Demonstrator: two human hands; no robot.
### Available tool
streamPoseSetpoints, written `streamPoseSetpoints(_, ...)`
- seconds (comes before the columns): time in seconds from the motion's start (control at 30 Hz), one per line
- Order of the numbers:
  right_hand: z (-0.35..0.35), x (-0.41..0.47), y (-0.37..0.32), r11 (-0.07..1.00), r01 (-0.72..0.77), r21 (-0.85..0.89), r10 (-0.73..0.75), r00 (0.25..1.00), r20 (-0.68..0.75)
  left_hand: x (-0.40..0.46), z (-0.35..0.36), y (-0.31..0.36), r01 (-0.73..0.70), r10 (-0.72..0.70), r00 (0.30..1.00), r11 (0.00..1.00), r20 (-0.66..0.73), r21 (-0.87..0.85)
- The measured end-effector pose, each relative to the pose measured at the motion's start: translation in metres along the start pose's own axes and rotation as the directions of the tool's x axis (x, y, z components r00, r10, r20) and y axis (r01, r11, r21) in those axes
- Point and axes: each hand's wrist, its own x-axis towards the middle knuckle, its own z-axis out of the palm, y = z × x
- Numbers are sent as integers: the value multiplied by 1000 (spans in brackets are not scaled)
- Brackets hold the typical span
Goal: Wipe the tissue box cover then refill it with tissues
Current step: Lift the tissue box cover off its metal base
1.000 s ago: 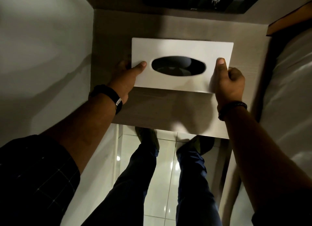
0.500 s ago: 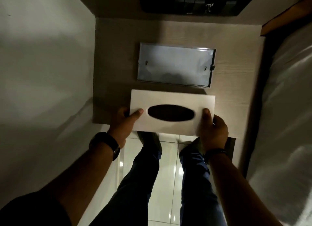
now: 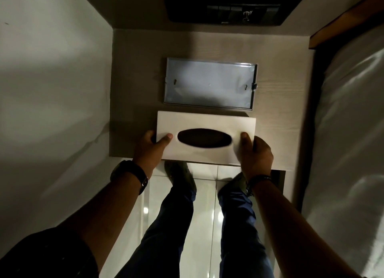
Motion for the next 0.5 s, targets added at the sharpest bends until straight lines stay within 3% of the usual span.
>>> streamPoseSetpoints(0.13,-2,13,-21,991,-43,127,52,996,-66,13,0,27,-35,33,999,998,-21,-57)
streamPoseSetpoints(0.23,-4,34,-40,983,-58,173,63,998,-24,30,4,53,-72,72,997,997,-41,7)
streamPoseSetpoints(0.37,0,53,-62,986,65,154,-68,998,16,40,15,78,-169,168,985,985,34,28)
streamPoseSetpoints(0.5,5,65,-75,982,116,150,-118,993,7,44,20,85,-170,170,984,985,50,0)
